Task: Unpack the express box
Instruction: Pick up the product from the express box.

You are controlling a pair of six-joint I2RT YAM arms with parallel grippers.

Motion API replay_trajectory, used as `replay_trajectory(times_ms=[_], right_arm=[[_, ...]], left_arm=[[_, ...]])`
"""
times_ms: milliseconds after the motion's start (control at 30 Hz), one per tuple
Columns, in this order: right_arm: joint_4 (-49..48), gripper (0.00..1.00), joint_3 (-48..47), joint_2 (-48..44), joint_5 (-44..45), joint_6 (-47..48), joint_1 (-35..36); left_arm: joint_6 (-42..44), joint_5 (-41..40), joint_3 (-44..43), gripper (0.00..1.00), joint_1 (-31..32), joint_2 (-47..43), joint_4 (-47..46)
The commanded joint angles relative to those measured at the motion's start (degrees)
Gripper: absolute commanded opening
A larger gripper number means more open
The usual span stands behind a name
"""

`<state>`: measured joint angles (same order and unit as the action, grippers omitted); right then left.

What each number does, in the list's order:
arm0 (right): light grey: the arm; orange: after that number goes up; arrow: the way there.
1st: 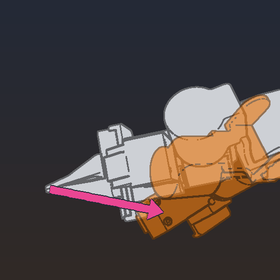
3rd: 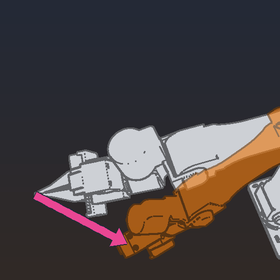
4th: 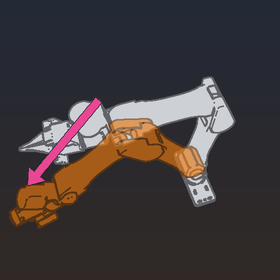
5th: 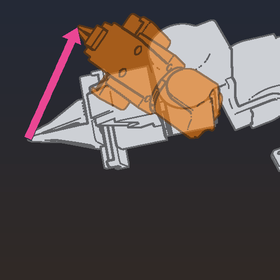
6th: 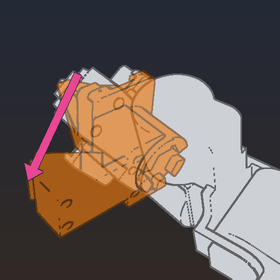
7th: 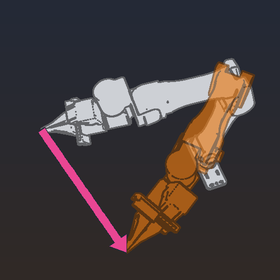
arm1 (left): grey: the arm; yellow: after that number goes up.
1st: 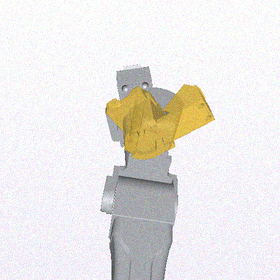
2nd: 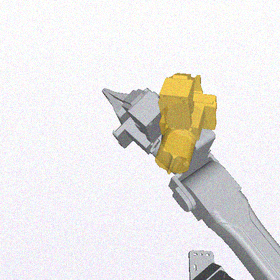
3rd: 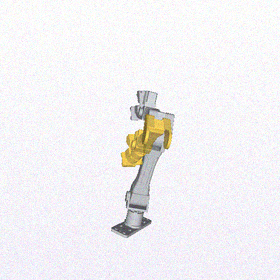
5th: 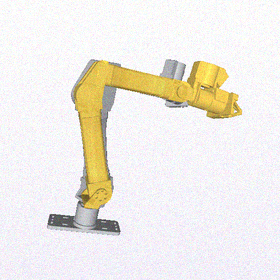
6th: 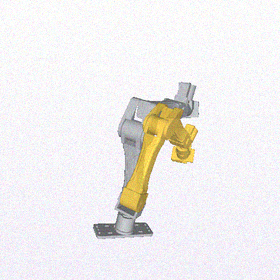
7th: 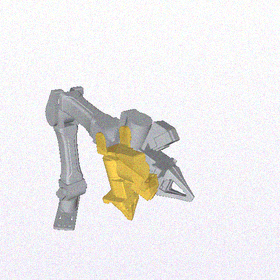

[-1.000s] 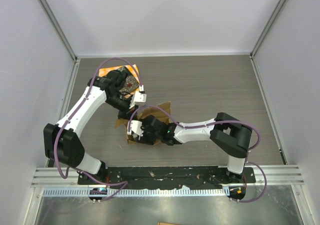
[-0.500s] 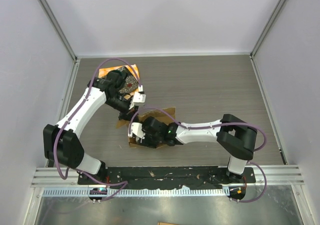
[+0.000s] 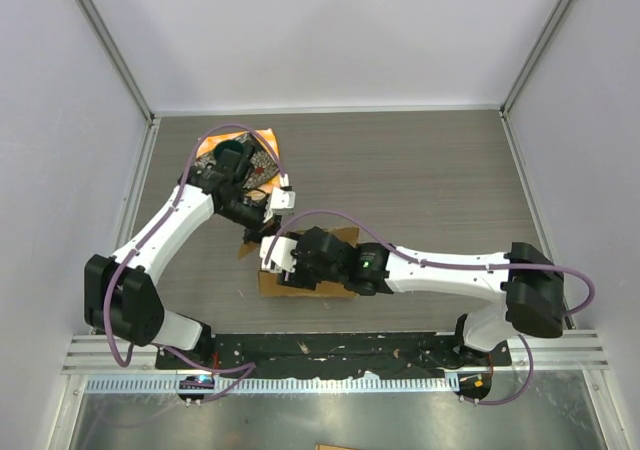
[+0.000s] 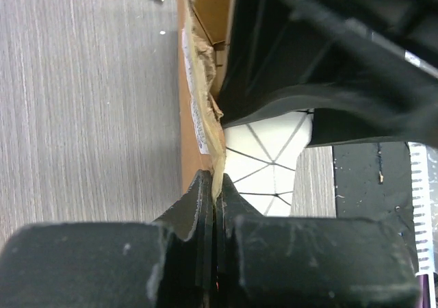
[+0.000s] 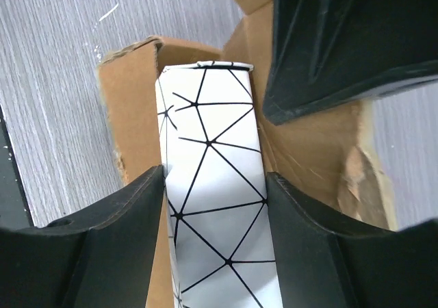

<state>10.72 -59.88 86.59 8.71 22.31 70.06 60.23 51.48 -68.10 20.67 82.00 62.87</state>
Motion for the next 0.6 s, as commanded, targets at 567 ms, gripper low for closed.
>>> replay_trajectory(times_ms=[567], right_arm=[[4.66,0.18,12.84,-26.20,22.75,-9.20,-2.82]], left_arm=[[-10.66,-16.24,1.38,0.00,-0.89,-4.66,-13.30]])
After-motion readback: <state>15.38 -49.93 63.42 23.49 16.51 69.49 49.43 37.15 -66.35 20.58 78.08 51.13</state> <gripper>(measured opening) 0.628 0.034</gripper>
